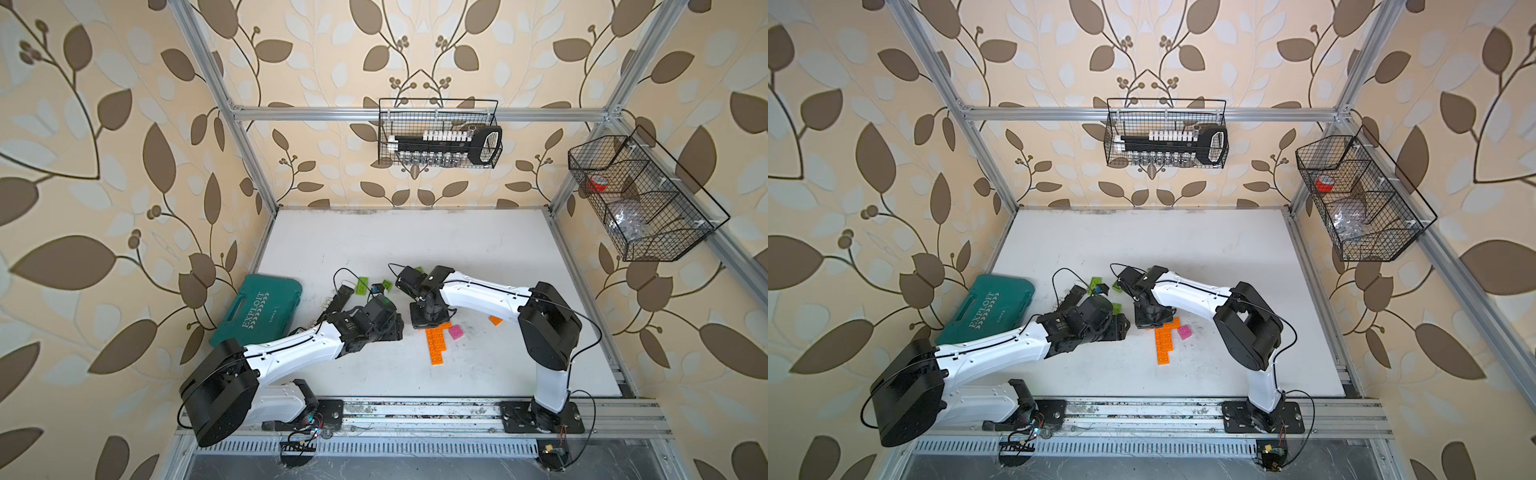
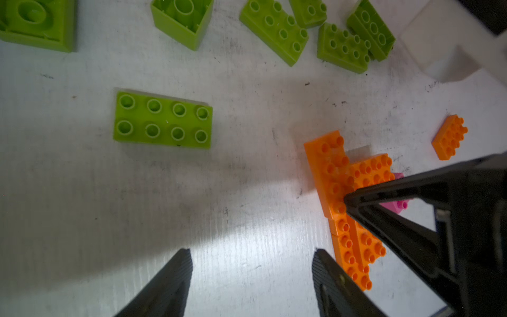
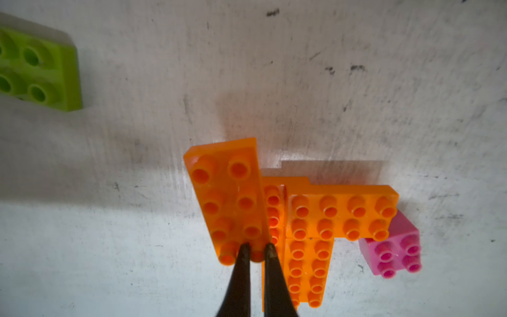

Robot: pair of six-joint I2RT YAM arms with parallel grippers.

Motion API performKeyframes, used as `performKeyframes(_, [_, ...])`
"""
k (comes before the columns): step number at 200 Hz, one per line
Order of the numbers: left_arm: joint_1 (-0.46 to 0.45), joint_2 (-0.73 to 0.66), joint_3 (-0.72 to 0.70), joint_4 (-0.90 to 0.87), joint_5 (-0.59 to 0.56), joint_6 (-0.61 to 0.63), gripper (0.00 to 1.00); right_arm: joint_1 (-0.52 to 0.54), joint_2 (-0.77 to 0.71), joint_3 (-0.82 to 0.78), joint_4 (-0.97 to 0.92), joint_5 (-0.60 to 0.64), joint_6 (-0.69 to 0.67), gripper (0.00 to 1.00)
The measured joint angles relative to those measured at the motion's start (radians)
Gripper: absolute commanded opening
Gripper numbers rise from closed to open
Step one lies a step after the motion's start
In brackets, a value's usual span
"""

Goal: Assemble a small pinwheel with lego
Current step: Assemble the lego brick with the lego brick.

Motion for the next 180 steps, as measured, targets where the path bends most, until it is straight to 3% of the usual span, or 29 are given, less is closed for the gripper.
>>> performKeyframes(180, [0.0, 0.011, 0.0, -0.001, -0.017, 0.003, 0.71, -0.032, 0.013, -0.037, 0.023, -0.008, 0.011, 0.03])
